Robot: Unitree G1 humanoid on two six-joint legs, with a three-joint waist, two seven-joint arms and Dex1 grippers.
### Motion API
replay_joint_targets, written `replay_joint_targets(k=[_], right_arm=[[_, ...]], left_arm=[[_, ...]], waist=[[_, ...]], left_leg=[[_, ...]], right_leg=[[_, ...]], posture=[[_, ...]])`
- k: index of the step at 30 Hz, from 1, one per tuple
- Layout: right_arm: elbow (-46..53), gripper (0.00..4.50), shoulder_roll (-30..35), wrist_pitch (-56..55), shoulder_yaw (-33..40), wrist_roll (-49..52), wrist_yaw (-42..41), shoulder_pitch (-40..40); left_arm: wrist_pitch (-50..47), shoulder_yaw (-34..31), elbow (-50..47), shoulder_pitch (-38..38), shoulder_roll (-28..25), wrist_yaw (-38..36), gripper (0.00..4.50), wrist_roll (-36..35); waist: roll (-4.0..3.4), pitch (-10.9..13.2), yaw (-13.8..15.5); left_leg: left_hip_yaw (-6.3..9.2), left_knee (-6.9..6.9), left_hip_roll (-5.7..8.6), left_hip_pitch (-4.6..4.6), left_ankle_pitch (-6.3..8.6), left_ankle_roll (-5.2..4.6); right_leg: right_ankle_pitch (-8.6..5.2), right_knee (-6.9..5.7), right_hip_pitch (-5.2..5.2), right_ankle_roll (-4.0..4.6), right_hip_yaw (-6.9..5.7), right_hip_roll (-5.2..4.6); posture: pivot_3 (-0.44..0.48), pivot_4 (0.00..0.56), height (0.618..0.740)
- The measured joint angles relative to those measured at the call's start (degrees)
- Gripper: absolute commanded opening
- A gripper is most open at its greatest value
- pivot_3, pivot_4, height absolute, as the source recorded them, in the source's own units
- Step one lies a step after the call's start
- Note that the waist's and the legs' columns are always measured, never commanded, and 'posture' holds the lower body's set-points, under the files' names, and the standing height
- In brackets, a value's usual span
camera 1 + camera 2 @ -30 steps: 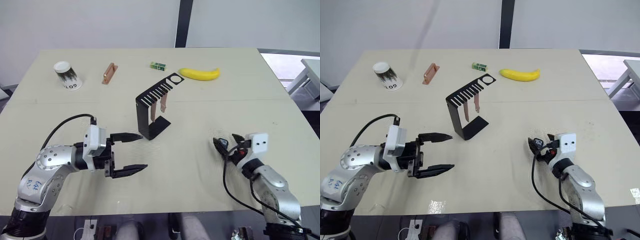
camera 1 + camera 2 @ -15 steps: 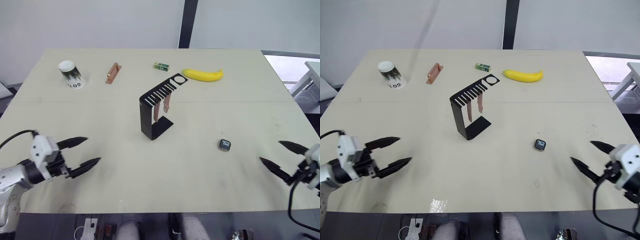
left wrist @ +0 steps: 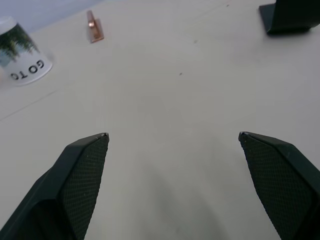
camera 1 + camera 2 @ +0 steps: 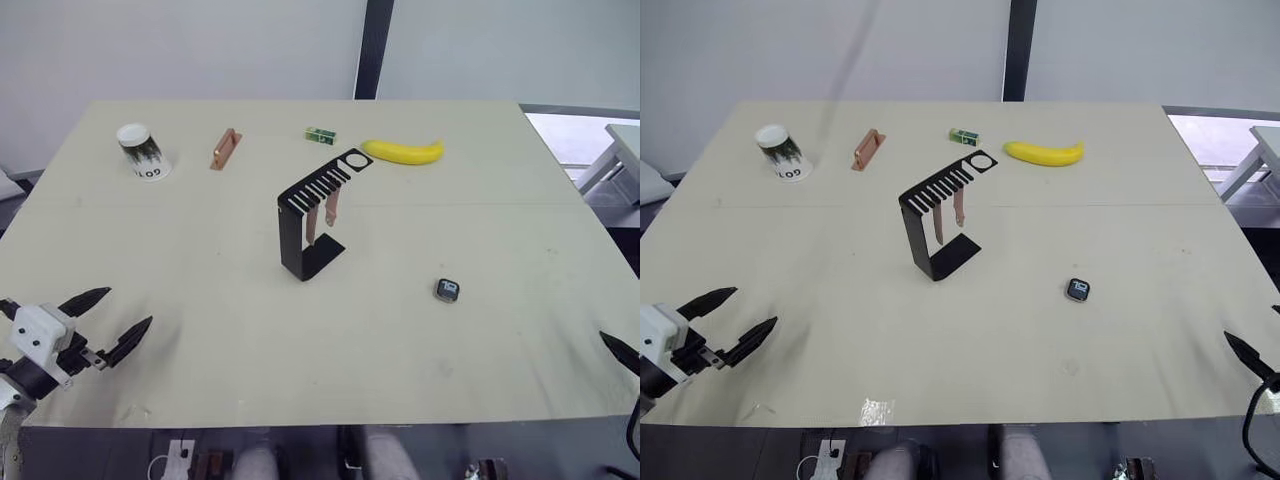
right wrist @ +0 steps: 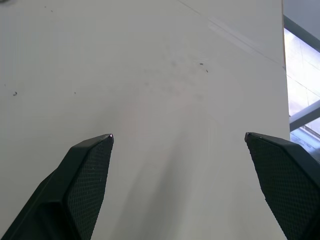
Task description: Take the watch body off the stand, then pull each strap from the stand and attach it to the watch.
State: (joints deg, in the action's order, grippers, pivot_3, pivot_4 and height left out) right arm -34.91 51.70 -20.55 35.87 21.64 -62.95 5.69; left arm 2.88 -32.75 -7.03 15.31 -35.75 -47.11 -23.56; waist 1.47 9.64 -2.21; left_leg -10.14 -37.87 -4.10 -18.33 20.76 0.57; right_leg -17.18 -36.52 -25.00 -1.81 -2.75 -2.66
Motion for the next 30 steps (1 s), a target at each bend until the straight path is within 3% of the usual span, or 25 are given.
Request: replay_joint_targets(k=[8,11,14,23,30], right_arm=[[3.7,4.47,-6.3,2.4,-6.1,4.9,-6.5,-6.0],[7.2,4.47,-7.5,4.5,-8.1,6.4,-8.7,-6.2],[11.7,4.47,-8.8,7.0,-10.2,7.9,-10.0,-6.7],[25.7,4.47,-9.5,16.2,-15.3,10.9,-10.0,-6.9],[34.8,4.47,-9.5,22.6,-17.6,11.7,-7.2,-9.4]], left_arm=[[-12.6,11.4,-26.0,4.4,10.7,14.5,4.5,-0.5],[-16.2,16.5,-32.6,5.0,12.7,19.6,4.5,2.3],[-18.7,25.6,-37.0,4.5,16.0,25.1,4.5,8.4],[-20.6,41.9,-31.9,-5.4,28.8,39.9,4.5,23.3],[-19.1,44.0,-23.5,-12.3,30.9,42.9,4.5,28.4]], waist=[[-0.04,0.0,0.3],[-0.24,-0.1,0.6],[-0.24,-0.1,0.6],[-0.29,-0.1,0.7],[-0.29,-0.1,0.7]], left_leg=[[0.04,-0.01,-0.01,0.15,0.01,0.02],[0.06,-0.02,0.02,0.15,0.02,-0.01],[0.07,-0.03,0.03,0.14,0.02,-0.01],[0.14,-0.08,0.04,0.14,0.0,-0.04],[0.16,-0.12,0.01,0.18,-0.02,-0.06]], right_leg=[[0.0,0.03,0.42,-0.01,0.02,0.05],[0.0,0.08,0.44,-0.01,0.06,0.05],[0.0,0.09,0.46,-0.02,0.09,0.09],[0.0,0.08,0.46,-0.02,0.08,0.13],[0.0,0.05,0.41,-0.02,0.03,0.15]], posture=[[0.0,0.15,0.74],[0.0,0.15,0.74],[0.0,0.15,0.74],[0.0,0.15,0.74],[0.0,0.15,0.74]])
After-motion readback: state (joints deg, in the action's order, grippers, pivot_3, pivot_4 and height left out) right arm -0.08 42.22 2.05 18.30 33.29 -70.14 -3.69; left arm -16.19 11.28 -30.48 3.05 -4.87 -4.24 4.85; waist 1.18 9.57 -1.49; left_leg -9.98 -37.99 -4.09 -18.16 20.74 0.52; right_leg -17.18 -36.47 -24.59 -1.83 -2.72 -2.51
